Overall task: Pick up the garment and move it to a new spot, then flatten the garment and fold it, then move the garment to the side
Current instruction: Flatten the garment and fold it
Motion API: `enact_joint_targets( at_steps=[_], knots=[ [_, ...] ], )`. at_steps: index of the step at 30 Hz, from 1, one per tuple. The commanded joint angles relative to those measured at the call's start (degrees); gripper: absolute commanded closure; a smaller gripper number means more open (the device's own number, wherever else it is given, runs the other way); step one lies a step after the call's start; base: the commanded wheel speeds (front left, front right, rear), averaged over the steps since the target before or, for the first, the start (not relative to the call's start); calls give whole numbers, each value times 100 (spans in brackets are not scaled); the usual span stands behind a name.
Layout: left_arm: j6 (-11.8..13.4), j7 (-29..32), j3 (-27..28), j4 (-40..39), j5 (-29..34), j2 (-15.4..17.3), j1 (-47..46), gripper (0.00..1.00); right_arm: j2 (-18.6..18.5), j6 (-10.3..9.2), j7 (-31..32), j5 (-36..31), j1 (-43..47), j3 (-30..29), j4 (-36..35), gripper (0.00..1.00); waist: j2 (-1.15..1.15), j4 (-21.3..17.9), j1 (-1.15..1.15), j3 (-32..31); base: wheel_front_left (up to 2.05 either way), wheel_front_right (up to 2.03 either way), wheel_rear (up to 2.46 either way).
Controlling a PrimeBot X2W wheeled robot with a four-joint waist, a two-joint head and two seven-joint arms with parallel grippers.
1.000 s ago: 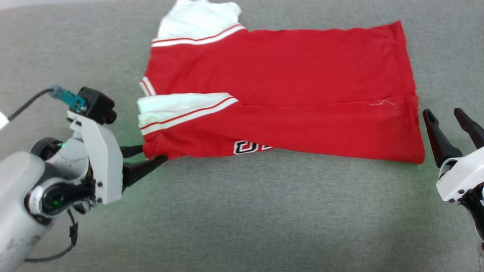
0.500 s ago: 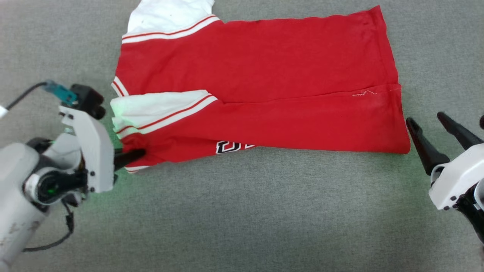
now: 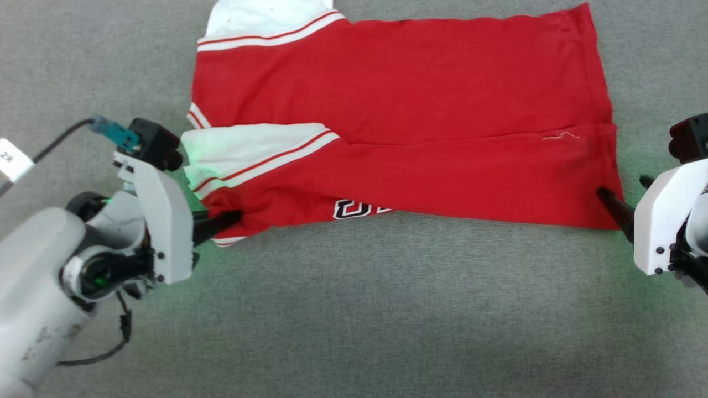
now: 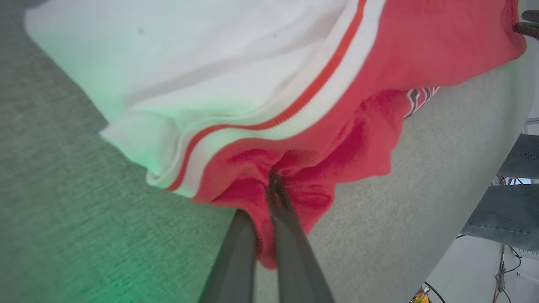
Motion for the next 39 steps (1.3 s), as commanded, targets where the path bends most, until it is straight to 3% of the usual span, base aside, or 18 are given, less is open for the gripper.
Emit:
enact_joint_targets(
  at_steps=[1, 3, 4, 5, 6, 7, 14, 24, 31, 32, 33, 34, 35, 39],
  knots=[
    [-22, -24, -115, -30, -8, -114, 58, 100, -5, -9, 42, -75, -72, 45, 208, 0, 0, 61, 0, 20, 0, 0, 0],
    [-22, -74, -162, -60, -25, -130, 28, 100, -4, -9, 70, -63, -166, 105, 481, 0, 0, 116, 0, 31, 0, 0, 0],
    [-22, -117, -180, -64, -21, -123, 22, 100, 1, -9, 108, -47, -188, 140, 595, 6, 0, 131, 0, 32, 0, 0, 0],
    [-22, -157, -194, -69, -31, -131, 14, 100, -15, -9, 153, -30, -191, 211, 688, 54, 0, 148, 0, 35, 0, 0, 0],
    [-20, -212, -203, -70, -38, -131, 4, 100, -20, -9, 161, -7, -196, 261, 751, 82, 0, 162, 0, 37, 0, 0, 0],
    [-18, -271, -209, -63, -33, -136, -9, 100, -25, -9, 144, 4, -197, 275, 789, 100, 0, 178, 0, 32, 0, 0, 0],
    [-19, -748, -265, -136, -86, -7, 178, 100, -205, -10, -98, 113, -82, 112, 770, 100, 0, 232, 0, -188, 0, 0, 0],
    [-10, -1618, -343, -1089, -51, 754, 1140, 100, -805, -10, 33, 545, 851, -82, 27, 100, 0, 361, 0, -533, 0, 0, 0],
    [225, -2032, -428, -1635, 65, 938, 1690, 100, -754, -10, 118, 606, 1605, -432, -651, 100, 0, 408, 0, -568, 0, 0, 0],
    [243, -2080, -424, -1672, 66, 935, 1725, 93, -734, -10, 71, 563, 1654, -466, -721, 100, 0, 408, 0, -571, 0, 0, 0],
    [256, -2143, -414, -1710, 87, 923, 1756, 65, -705, -10, -12, 508, 1683, -515, -778, 75, 0, 409, 0, -579, 0, 0, 0],
    [267, -2215, -403, -1735, 116, 914, 1784, 18, -672, -10, -101, 442, 1723, -558, -825, 42, 0, 413, 0, -588, 0, 0, 0],
    [292, -2288, -393, -1739, 113, 904, 1820, 0, -630, -10, -178, 392, 1775, -595, -861, 0, 0, 418, 0, -598, 0, 0, 0],
    [397, -2681, -230, -1834, 131, 1017, 1937, 0, -473, -10, -501, 252, 1871, -726, -1099, 0, 0, 432, 0, -629, 0, 0, 0]
  ],
)
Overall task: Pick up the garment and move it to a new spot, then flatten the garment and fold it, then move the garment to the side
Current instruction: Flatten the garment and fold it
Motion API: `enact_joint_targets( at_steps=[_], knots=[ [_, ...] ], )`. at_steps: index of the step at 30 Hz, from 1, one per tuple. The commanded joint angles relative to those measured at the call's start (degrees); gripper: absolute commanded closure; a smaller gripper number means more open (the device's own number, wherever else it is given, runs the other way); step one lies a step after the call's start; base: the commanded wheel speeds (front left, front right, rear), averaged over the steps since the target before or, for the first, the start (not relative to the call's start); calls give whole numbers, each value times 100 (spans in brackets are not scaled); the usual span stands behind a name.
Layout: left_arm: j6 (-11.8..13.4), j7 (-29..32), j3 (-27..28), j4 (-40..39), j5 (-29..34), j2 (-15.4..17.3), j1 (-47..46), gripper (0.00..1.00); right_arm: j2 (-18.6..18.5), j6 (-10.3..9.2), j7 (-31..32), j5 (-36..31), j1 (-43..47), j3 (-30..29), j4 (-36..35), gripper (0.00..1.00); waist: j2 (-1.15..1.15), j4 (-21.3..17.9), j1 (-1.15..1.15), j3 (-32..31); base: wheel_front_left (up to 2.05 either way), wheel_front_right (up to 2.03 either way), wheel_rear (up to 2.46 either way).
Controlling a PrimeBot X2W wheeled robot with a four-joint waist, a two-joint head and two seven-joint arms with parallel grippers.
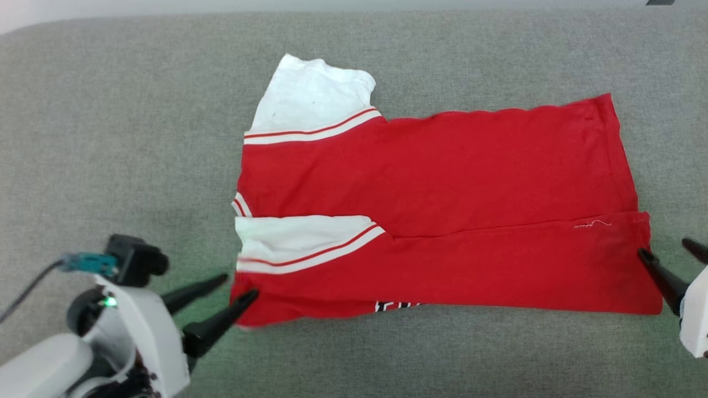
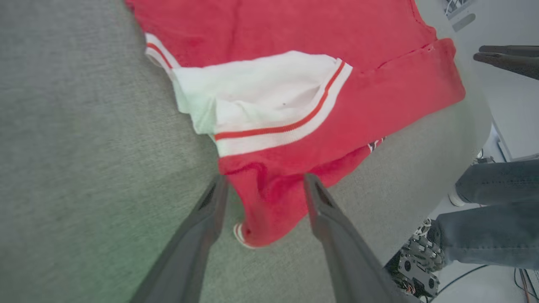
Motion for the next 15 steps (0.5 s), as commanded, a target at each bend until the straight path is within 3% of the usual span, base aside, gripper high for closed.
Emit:
enact_joint_targets(
  at_steps=[1, 5, 9, 15],
  knots=[
    [29, -96, 62, -22, 51, 67, 53, 0, 43, -9, -88, -88, 34, -52, -70, 0, 0, 6, 0, -6, 0, 0, 0],
    [217, -699, 438, -12, 83, 233, 44, 0, 299, -9, -767, -323, -75, -121, -343, 0, 0, -35, 0, -15, 0, 0, 0],
    [350, -1268, 823, 300, 173, 190, -179, 0, 658, -9, -1532, -591, -326, 81, -296, 0, 0, -195, 0, 43, 0, 0, 0],
    [356, -1486, 1120, 1185, 482, -188, -1113, 0, 1293, -9, -2611, -892, -819, 234, 49, 0, 0, -548, 0, 242, 0, 0, 0]
  ],
)
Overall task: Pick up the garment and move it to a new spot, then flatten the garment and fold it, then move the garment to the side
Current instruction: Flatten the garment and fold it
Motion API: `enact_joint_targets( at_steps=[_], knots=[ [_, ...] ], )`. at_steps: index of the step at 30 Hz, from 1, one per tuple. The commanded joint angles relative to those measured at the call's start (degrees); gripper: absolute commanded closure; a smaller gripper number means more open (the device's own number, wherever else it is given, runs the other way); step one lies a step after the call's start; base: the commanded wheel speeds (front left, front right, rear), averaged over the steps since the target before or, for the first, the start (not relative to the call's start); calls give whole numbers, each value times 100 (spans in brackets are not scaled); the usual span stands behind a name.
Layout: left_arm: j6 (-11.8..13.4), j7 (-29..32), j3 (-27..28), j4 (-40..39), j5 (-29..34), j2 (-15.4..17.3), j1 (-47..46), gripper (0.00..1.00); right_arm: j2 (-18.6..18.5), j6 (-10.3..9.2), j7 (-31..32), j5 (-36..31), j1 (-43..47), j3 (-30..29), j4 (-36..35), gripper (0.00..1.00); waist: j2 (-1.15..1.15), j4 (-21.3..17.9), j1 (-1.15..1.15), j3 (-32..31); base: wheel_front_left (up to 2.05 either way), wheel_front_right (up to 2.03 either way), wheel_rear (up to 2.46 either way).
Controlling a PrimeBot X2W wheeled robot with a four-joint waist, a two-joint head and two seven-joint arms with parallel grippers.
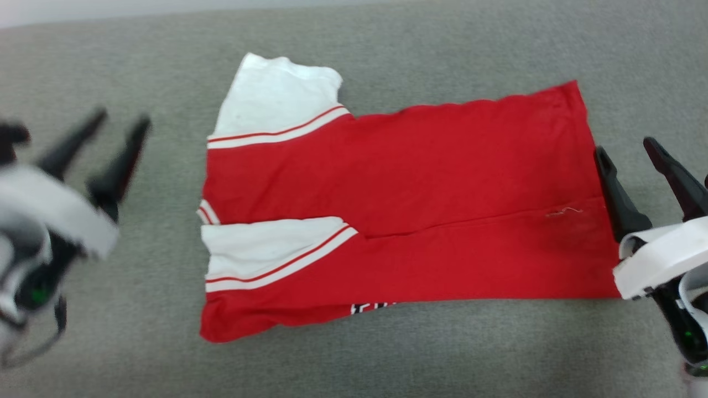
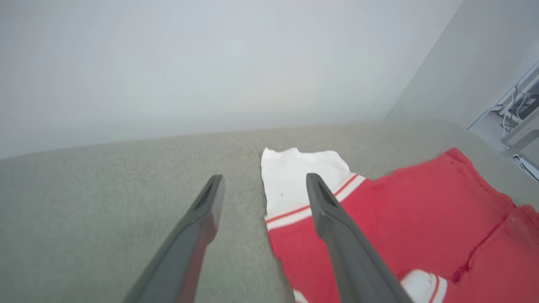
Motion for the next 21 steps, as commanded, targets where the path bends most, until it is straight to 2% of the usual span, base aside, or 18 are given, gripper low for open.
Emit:
enact_joint_targets(
  at_steps=[1, 7, 11, 16, 21],
  knots=[
    [-29, 40, 18, 152, 90, -109, -245, 0, 86, -9, -125, -45, -40, -15, 28, 0, 0, -216, 0, 177, 0, 0, 0],
    [-308, 609, -88, 1415, 470, -623, -1739, 0, 554, -9, -642, -251, -169, 46, -64, 0, 0, -721, 0, 513, 0, 0, 0],
    [-509, 1479, -319, 2306, 527, -863, -2565, 0, 737, -9, -788, -273, -178, 137, -197, 0, 0, -1039, 0, 705, 0, 0, 0],
    [-700, 2898, -697, 3185, 536, -892, -3373, 0, 859, -9, -809, -280, -112, 304, -257, 0, 0, -1363, 0, 952, 0, 0, 0],
    [-775, 4203, -1083, 3624, 512, -777, -3901, 0, 917, -9, -789, -311, -178, 431, -294, 0, 0, -1620, 0, 1204, 0, 0, 0]
  ],
)
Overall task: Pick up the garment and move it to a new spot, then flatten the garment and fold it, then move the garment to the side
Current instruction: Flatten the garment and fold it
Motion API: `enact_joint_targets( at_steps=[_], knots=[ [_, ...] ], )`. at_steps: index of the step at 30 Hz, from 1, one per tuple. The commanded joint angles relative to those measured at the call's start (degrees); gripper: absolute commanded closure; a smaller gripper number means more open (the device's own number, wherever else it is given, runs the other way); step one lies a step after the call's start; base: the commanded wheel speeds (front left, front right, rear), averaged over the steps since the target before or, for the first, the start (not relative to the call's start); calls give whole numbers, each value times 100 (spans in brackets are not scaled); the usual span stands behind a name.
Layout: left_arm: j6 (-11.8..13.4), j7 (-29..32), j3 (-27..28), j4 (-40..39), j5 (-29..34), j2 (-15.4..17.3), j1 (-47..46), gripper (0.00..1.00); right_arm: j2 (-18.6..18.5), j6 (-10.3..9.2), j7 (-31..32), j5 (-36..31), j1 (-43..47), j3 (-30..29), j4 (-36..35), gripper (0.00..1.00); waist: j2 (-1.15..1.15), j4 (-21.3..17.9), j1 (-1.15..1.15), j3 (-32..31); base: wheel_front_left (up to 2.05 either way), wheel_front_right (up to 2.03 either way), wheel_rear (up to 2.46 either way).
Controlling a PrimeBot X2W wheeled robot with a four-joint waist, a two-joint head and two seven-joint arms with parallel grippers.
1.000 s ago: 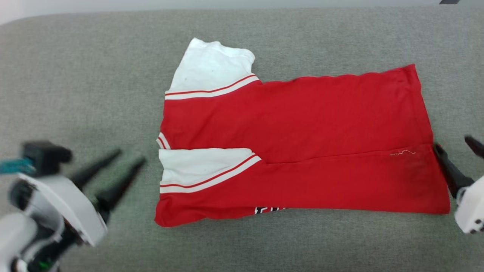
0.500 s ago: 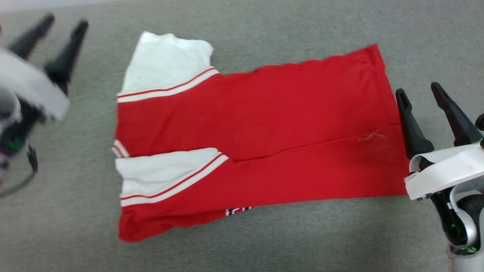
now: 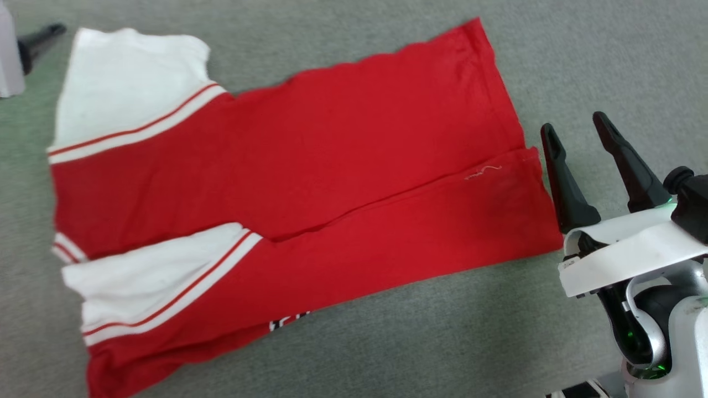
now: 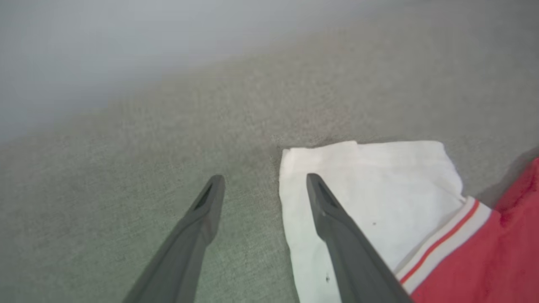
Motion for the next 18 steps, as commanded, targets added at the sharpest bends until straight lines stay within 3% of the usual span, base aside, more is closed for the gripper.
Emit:
enact_joint_targets(
  at_steps=[1, 8, 9, 11, 12, 18],
  knots=[
    [-38, 273, -68, 86, -58, 51, -94, 0, 30, -9, -6, -4, -69, 7, -38, 0, -1, -335, 0, 344, 0, 0, 0],
    [-36, 1462, -273, -87, -720, 89, -71, 0, 53, -9, 40, -38, -109, -60, -66, 0, -1, -402, 0, 474, 0, 0, 0],
    [-36, 1506, -312, -152, -734, 99, -76, 7, 54, -9, 54, -37, -116, -71, -62, 0, -1, -392, 0, 481, 0, 0, 0],
    [-37, 1499, -401, -290, -762, 136, -46, 56, 49, -9, 92, -23, -169, -68, -51, 0, -1, -363, 0, 494, 0, 0, 0],
    [-38, 1527, -424, -376, -839, 138, -16, 100, 34, -9, 130, -3, -202, -43, -44, 0, -1, -345, 0, 501, 0, 0, 0],
    [-38, 1344, -477, -713, -1001, 198, -120, 100, -254, -9, 907, 283, -921, 239, 203, 0, -1, -158, 0, 597, 0, 0, 0]
  ],
)
